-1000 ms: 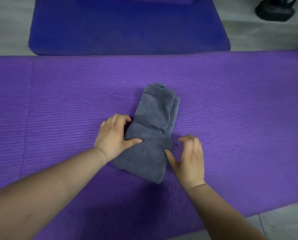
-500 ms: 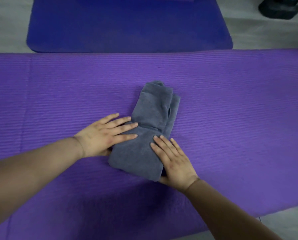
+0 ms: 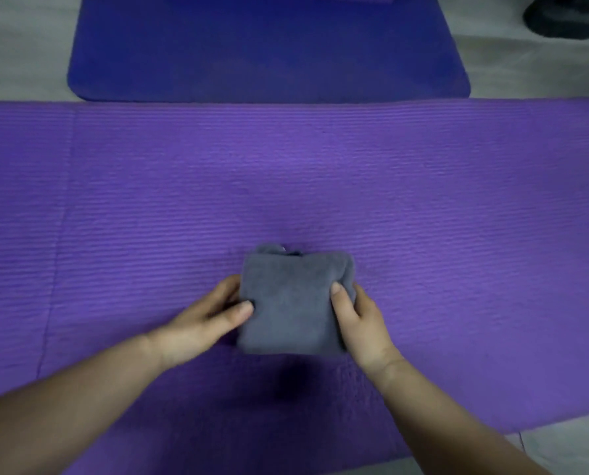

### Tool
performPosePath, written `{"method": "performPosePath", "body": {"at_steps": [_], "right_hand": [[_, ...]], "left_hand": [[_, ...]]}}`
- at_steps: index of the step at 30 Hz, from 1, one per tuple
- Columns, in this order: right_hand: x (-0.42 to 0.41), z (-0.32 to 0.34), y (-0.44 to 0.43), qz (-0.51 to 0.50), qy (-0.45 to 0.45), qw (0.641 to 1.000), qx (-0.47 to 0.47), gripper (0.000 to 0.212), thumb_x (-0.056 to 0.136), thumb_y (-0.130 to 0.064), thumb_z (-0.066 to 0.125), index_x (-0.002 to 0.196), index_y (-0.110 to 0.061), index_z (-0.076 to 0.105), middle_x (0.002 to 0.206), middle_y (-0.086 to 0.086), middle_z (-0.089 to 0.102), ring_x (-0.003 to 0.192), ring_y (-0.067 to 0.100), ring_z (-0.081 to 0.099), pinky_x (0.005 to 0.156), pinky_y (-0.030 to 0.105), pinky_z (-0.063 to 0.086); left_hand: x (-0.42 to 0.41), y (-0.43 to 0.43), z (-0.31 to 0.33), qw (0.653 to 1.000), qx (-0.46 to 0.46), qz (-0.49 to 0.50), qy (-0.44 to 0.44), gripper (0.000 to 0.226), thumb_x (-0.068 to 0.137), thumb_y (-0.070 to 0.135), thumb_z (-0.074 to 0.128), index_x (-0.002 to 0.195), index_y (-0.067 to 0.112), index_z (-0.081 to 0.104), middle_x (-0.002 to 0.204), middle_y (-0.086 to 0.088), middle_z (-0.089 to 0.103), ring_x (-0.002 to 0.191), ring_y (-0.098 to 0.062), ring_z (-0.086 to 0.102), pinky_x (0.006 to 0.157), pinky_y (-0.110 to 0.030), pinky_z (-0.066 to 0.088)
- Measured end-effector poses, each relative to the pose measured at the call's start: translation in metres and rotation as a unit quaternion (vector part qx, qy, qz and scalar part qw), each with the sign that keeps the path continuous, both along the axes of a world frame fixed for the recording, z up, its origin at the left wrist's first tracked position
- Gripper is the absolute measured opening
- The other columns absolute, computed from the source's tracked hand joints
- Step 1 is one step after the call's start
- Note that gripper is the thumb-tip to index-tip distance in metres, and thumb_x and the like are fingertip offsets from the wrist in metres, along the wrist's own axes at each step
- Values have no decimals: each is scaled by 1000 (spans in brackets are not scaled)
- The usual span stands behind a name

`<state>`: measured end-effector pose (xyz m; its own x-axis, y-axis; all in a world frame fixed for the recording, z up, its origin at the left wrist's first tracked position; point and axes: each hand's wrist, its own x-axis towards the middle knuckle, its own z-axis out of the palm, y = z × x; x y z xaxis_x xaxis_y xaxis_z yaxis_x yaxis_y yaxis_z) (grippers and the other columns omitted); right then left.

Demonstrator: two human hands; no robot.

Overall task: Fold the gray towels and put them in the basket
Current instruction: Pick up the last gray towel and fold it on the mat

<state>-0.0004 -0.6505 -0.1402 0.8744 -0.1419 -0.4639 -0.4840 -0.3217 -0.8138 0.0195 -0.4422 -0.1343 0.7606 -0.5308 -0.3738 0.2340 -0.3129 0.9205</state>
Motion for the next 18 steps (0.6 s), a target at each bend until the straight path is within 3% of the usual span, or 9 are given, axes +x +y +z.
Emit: {"method": "performPosePath", "body": {"at_steps": [2,5,6,8,9,11,14,16,18], "right_hand": [[11,1,11,-55,21,997,-41,15,93,-33,45,87,-19,47,93,4,59,93,17,54,86,30,42],[23,3,28,-62,47,992,-97,26,94,-38,38,98,-13,43,105,18,63,101,31,59,83,34,42],[25,4,31,-62,57,990,-114,31,95,-39,36,105,-11,43,109,20,63,104,34,58,84,36,42],[30,3,33,-76,73,985,-139,39,96,-40,33,116,-7,40,115,20,61,108,35,57,86,36,41],[31,2,31,-87,79,982,-145,40,96,-39,32,120,-7,38,117,20,60,109,35,56,86,36,41],[33,0,29,-105,87,980,-148,42,97,-38,32,126,-8,34,120,20,59,111,35,55,87,36,41],[32,-6,32,-143,77,981,-104,49,93,-37,42,130,-6,35,125,20,55,116,33,52,96,36,40],[30,-9,33,-189,81,978,-41,49,90,-36,49,126,-3,42,127,18,53,118,30,50,103,38,38],[30,-4,31,-195,106,975,25,39,92,-33,48,119,-5,47,118,9,55,109,24,53,97,32,40]], "left_hand": [[-8,-12,2,997,-21,70,36,101,30,89,56,111,35,28,118,31,39,96,36,39,80,8,32],[-6,-28,2,980,26,194,32,112,27,76,71,120,29,31,103,24,45,92,18,54,69,5,36],[0,-34,1,971,59,229,34,105,41,61,78,127,23,32,99,19,49,95,5,57,65,1,37],[15,-45,-1,958,123,254,44,83,66,37,78,132,16,33,108,6,53,104,-16,55,75,-12,37],[21,-48,-4,956,140,254,45,84,65,41,76,133,17,33,116,0,54,109,-20,54,84,-18,39],[28,-50,-10,955,159,251,25,105,44,58,68,134,19,32,130,-4,52,119,-23,51,103,-32,39],[31,-40,-11,948,198,250,7,132,23,70,56,141,20,25,140,-4,44,128,-22,44,108,-41,35],[30,-36,-10,954,187,231,46,132,22,70,55,141,21,25,139,-4,46,128,-23,44,108,-40,35],[27,-38,-8,962,162,214,49,121,24,69,56,134,21,34,130,-2,53,123,-23,48,106,-40,38]]}}
